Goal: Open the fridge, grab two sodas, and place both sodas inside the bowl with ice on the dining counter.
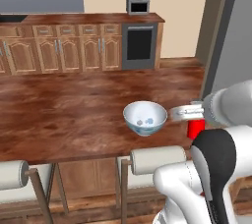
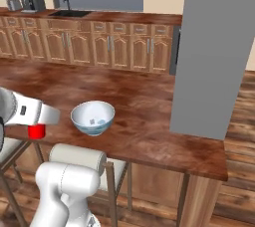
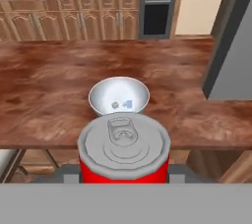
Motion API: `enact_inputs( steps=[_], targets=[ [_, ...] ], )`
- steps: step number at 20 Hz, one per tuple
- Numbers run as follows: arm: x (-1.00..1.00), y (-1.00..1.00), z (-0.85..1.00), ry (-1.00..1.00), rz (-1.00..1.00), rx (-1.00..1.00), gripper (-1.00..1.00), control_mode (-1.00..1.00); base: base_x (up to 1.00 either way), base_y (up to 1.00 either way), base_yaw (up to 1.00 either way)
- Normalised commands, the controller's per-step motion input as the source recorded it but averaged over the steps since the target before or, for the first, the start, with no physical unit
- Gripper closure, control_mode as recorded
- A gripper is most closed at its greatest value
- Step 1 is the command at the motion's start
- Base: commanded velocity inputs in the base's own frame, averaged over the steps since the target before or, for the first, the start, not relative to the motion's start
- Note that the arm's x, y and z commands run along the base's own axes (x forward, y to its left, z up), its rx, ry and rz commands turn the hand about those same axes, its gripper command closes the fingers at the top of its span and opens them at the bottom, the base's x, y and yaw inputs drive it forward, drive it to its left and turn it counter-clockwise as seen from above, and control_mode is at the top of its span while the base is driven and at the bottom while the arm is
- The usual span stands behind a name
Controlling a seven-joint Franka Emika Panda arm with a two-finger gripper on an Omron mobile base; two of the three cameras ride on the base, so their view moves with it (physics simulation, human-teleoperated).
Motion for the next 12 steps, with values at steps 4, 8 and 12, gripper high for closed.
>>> enact_inputs(
  steps=[4,8,12],
  targets=[
    [1.0,-0.04,-0.27,0.49,0.08,0.0,1.0,-1.0,0.0,0.0,0.0],
    [1.0,0.0,-0.27,0.56,0.2,0.0,1.0,-1.0,0.0,0.0,0.0],
    [0.89,0.0,-0.53,0.38,0.21,-0.05,1.0,-1.0,0.0,0.0,0.0]
  ],
)
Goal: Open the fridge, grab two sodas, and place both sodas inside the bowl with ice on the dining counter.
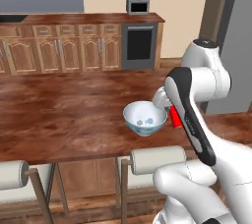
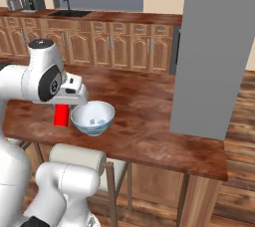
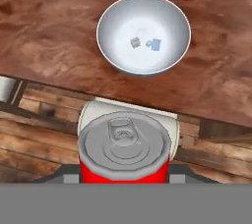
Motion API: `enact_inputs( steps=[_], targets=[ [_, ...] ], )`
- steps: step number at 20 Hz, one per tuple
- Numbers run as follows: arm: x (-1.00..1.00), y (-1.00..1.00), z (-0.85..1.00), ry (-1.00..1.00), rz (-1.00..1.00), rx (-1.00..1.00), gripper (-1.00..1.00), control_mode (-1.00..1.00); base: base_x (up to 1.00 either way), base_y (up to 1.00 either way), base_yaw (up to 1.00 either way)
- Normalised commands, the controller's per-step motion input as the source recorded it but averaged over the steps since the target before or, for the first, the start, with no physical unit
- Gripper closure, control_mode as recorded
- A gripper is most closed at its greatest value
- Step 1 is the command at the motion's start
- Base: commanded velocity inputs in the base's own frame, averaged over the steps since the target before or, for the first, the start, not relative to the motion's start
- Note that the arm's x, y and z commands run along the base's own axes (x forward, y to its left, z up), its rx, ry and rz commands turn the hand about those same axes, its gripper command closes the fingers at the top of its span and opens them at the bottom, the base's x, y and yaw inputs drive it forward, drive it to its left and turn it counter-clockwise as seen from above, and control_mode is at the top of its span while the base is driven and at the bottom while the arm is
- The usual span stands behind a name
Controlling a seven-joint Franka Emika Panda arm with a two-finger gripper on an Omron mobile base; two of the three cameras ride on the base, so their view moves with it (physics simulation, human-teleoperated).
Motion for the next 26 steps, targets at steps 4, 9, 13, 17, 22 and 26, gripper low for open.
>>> enact_inputs(
  steps=[4,9,13,17,22,26],
  targets=[
    [0.74,0.01,-0.48,0.26,0.2,-0.09,1.0,-1.0,0.0,0.0,0.0],
    [0.48,0.02,-0.44,0.1,0.14,-0.16,1.0,-1.0,0.0,0.0,0.0],
    [0.46,0.0,-0.31,0.02,0.1,-0.1,1.0,-1.0,0.0,0.0,0.0],
    [0.48,0.0,-0.31,0.04,0.07,-0.01,1.0,-1.0,0.0,0.0,0.0],
    [0.53,0.0,-0.29,0.02,0.05,0.0,1.0,-1.0,0.0,0.0,0.0],
    [0.63,0.0,-0.18,0.03,0.06,0.0,1.0,-1.0,0.0,0.0,0.0]
  ],
)
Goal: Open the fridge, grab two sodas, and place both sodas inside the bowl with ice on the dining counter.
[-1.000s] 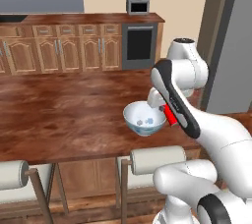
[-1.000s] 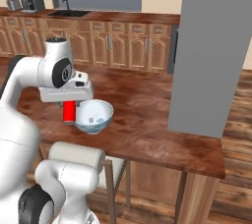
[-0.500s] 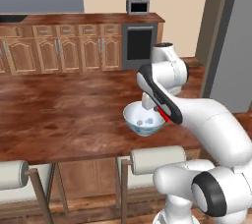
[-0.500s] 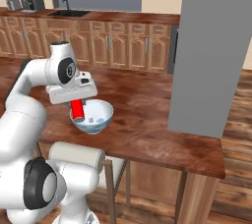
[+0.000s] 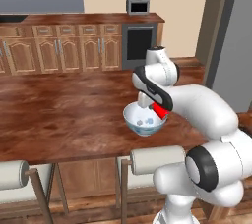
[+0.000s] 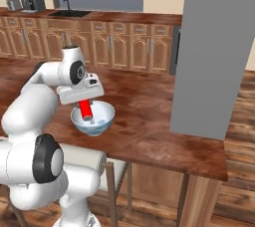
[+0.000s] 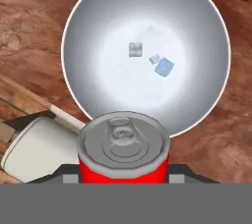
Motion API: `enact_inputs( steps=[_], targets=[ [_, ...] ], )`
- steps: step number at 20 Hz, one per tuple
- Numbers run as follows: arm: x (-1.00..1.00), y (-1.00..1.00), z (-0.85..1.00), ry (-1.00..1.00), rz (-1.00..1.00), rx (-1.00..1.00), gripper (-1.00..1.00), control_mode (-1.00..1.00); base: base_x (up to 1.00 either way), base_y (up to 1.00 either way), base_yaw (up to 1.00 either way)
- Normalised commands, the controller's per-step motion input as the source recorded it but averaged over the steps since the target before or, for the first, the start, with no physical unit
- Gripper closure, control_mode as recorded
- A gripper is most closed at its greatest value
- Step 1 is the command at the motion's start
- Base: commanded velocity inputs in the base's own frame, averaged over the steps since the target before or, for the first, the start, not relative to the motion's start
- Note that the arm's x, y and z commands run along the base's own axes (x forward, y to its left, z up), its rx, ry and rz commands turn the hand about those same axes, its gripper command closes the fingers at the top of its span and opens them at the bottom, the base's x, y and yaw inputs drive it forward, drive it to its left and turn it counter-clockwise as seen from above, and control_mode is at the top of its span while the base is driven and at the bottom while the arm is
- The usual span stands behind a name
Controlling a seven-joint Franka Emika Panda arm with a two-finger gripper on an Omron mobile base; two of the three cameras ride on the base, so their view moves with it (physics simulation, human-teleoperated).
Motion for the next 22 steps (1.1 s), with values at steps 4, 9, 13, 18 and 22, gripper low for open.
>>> enact_inputs(
  steps=[4,9,13,18,22],
  targets=[
    [0.57,0.0,-0.27,0.02,0.06,0.0,1.0,-1.0,0.0,0.0,0.0],
    [0.45,0.02,-0.33,0.01,0.05,0.0,1.0,-1.0,0.0,0.0,0.0],
    [0.29,0.1,-0.28,0.0,0.04,-0.01,1.0,-1.0,0.0,0.0,0.0],
    [0.23,0.07,-0.3,0.0,0.04,-0.02,1.0,-1.0,0.0,0.0,0.0],
    [0.21,0.01,-0.27,0.0,0.04,-0.02,1.0,-1.0,0.0,0.0,0.0]
  ],
)
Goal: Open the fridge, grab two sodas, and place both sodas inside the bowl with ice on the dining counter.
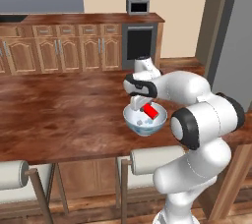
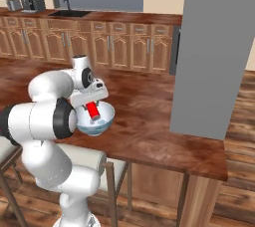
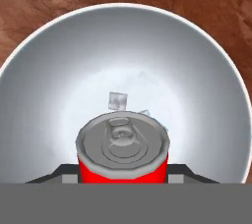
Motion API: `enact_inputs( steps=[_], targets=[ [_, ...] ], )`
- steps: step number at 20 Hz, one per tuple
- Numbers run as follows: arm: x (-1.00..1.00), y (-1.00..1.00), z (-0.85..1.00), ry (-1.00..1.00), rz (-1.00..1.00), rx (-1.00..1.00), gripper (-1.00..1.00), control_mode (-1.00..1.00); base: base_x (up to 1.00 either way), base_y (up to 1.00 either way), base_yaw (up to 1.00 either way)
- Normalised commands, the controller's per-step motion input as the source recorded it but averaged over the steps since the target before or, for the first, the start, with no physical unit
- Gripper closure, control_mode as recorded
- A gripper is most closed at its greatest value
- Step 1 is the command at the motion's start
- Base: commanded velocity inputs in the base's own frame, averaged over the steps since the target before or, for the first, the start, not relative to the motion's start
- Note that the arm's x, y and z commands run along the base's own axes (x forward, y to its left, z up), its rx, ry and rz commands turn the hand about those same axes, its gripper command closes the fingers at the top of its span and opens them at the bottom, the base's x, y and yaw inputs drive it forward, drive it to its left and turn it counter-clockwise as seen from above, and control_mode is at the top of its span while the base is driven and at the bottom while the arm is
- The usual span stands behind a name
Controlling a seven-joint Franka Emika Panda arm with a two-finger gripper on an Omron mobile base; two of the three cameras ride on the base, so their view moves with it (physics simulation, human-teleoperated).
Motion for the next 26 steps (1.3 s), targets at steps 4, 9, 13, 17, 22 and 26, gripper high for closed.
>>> enact_inputs(
  steps=[4,9,13,17,22,26],
  targets=[
    [0.17,0.0,-0.22,0.0,0.04,-0.01,1.0,-1.0,0.0,0.0,0.0],
    [0.18,0.0,-0.25,0.01,0.03,-0.01,1.0,-1.0,0.0,0.0,0.0],
    [0.17,0.0,-0.2,0.01,0.05,0.0,1.0,-1.0,0.0,0.0,0.0],
    [0.2,0.0,-0.14,0.0,0.05,0.0,1.0,-1.0,0.0,0.0,0.0],
    [0.19,0.0,-0.17,0.0,0.05,0.0,1.0,-1.0,0.0,0.0,0.0],
    [0.11,0.0,-0.19,0.0,0.05,0.0,1.0,-1.0,0.0,0.0,0.0]
  ],
)
